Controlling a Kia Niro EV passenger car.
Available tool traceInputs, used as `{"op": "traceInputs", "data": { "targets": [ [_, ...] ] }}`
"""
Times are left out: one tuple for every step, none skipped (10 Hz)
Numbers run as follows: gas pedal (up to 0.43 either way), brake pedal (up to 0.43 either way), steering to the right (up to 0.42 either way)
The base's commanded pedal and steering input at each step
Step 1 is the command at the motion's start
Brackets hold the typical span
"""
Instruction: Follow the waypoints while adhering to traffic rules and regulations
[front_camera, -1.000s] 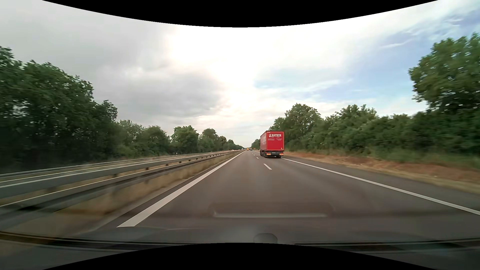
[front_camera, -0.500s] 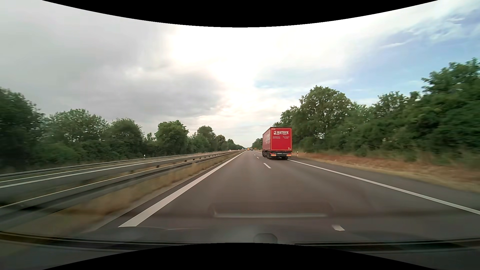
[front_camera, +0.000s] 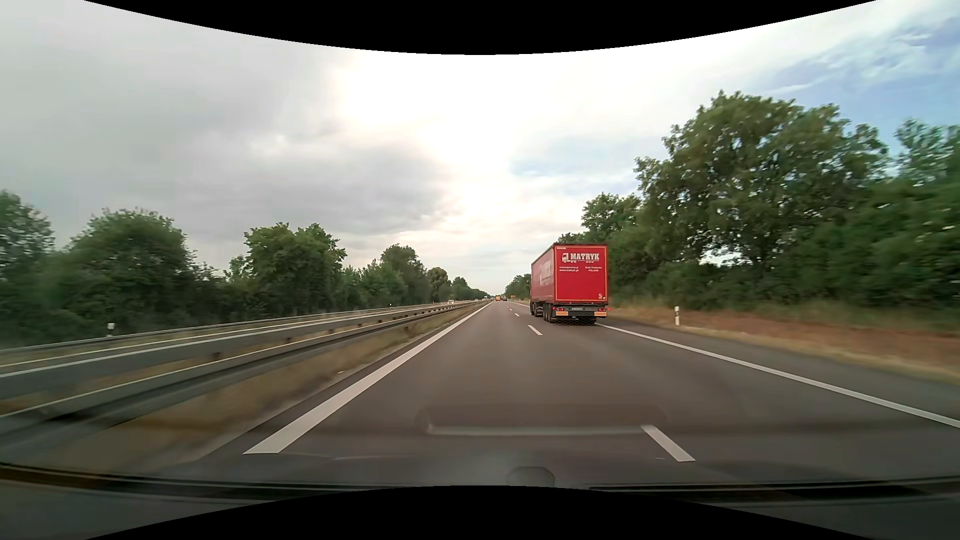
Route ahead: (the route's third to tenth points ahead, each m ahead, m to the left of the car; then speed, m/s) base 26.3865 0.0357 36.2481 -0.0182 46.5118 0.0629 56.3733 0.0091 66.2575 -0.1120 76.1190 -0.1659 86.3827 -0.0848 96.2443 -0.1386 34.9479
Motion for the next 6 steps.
{"op": "traceInputs", "data": {
  "targets": [
    [0.539,0.000,-0.003],
    [0.539,0.000,-0.002],
    [0.539,0.000,-0.003],
    [0.539,0.000,-0.004],
    [0.539,0.000,-0.004],
    [0.539,0.000,-0.004]
  ]
}}
